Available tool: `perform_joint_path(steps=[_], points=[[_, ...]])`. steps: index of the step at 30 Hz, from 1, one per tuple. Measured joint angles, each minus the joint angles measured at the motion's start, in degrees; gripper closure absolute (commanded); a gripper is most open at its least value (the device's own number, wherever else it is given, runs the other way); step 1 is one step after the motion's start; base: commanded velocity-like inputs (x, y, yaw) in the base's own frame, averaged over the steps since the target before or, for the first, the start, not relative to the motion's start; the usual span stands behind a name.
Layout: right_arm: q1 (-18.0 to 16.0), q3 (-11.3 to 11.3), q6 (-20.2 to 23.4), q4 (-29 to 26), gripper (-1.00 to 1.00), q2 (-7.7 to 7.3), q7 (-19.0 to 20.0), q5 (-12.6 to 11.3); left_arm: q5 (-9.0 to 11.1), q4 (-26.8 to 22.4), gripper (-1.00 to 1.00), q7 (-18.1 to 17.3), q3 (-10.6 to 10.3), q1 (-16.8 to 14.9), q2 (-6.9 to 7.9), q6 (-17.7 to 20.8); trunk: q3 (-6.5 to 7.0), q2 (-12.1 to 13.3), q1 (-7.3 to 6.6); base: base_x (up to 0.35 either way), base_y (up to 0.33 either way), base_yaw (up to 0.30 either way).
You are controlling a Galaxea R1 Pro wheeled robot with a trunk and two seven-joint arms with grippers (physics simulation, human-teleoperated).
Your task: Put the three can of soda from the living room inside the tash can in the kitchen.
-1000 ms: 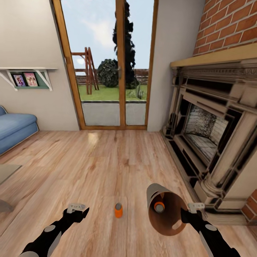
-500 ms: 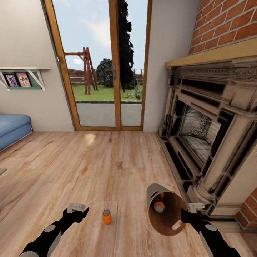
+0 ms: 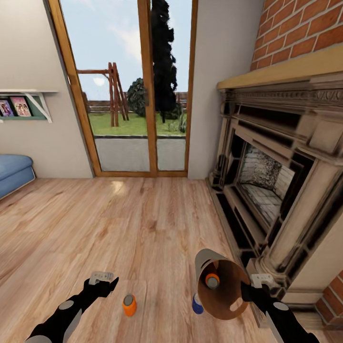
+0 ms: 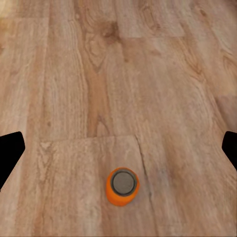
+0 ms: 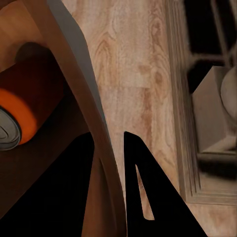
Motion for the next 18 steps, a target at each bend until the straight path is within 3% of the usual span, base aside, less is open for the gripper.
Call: perform_joint_path(steps=[9, 18], points=[[0.0, 0.0, 0.0, 0.0, 1.0, 0.01, 0.0, 0.0, 0.1, 0.0, -1.0, 0.0, 0.0, 0.0, 0.0, -0.1, 0.0, 0.0, 0.0, 0.306, 0.053, 0.0], [0.0, 0.0, 0.0, 0.1, 1.0, 0.02, 0.0, 0.0, 0.1, 0.0, -1.0, 0.0, 0.0, 0.0, -0.07, -0.3, 0.0, 0.0, 0.0, 0.063, 0.027, 0.0]])
